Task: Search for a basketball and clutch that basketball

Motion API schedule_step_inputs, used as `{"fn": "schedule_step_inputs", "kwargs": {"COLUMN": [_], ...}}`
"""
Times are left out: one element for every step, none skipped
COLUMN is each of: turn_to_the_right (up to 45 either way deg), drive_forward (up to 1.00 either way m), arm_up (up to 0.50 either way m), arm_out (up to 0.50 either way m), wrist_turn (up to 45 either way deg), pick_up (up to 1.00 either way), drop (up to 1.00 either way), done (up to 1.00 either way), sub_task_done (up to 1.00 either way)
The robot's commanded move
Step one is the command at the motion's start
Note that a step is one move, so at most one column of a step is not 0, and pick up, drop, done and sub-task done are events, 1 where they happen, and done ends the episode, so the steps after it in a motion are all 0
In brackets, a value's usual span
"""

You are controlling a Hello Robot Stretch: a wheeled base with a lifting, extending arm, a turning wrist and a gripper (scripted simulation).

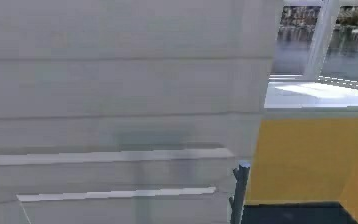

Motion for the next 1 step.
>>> {"fn": "schedule_step_inputs", "kwargs": {"turn_to_the_right": [-45.0], "drive_forward": [0.00], "arm_up": [0.00], "arm_out": [0.00], "wrist_turn": [0.0], "pick_up": [0.00], "drop": [0.00], "done": [0.00], "sub_task_done": [0.00]}}
